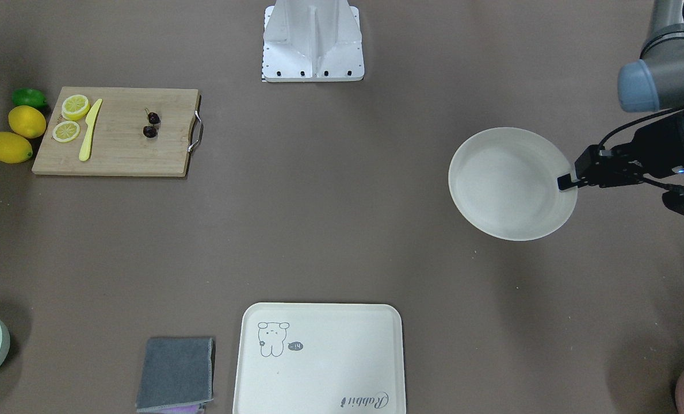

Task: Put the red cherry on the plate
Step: 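Slide the white plate with the left gripper toward the table centre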

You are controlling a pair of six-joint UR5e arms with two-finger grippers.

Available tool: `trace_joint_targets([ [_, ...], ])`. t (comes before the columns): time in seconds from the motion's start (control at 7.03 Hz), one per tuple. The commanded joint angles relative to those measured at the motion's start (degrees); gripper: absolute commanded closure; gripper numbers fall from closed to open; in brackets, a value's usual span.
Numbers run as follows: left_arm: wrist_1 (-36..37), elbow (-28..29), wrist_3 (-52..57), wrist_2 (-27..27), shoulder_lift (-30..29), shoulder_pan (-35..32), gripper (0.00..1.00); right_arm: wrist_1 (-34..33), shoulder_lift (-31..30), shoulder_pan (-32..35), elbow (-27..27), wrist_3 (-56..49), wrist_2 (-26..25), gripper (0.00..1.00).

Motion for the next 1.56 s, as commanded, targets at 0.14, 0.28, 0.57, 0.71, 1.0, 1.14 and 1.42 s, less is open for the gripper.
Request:
trace_joint_targets([
  [0.14,0.1,-8.6,-12.5,10.5,-1.1,14.5,1.0,0.0,1.1,0.1,0.3,0.3,0.3,0.0],
  [0.28,0.1,-8.8,-15.3,17.8,-1.5,20.4,1.0,-0.5,1.7,0.0,0.2,0.3,0.9,0.0],
  [0.57,0.1,-9.1,-15.4,23.2,-1.0,24.5,1.0,-0.7,1.9,-1.3,-0.1,0.3,1.1,0.0],
  [0.71,0.2,-8.7,-15.5,23.3,-0.9,26.5,1.0,-0.6,1.4,-1.3,-0.6,0.1,0.9,0.0],
  [1.0,0.6,-7.0,-16.5,24.0,-0.5,33.2,1.0,-0.6,1.9,-1.1,-2.8,0.3,0.7,0.0],
  [1.14,-0.3,-4.2,-16.1,24.2,-3.1,33.7,1.0,-0.2,2.1,-1.3,-2.9,0.3,0.9,0.0],
  [1.42,-1.8,-1.0,-16.1,24.0,-5.5,30.8,1.0,-0.4,1.3,-0.9,-2.7,0.2,0.9,0.0],
])
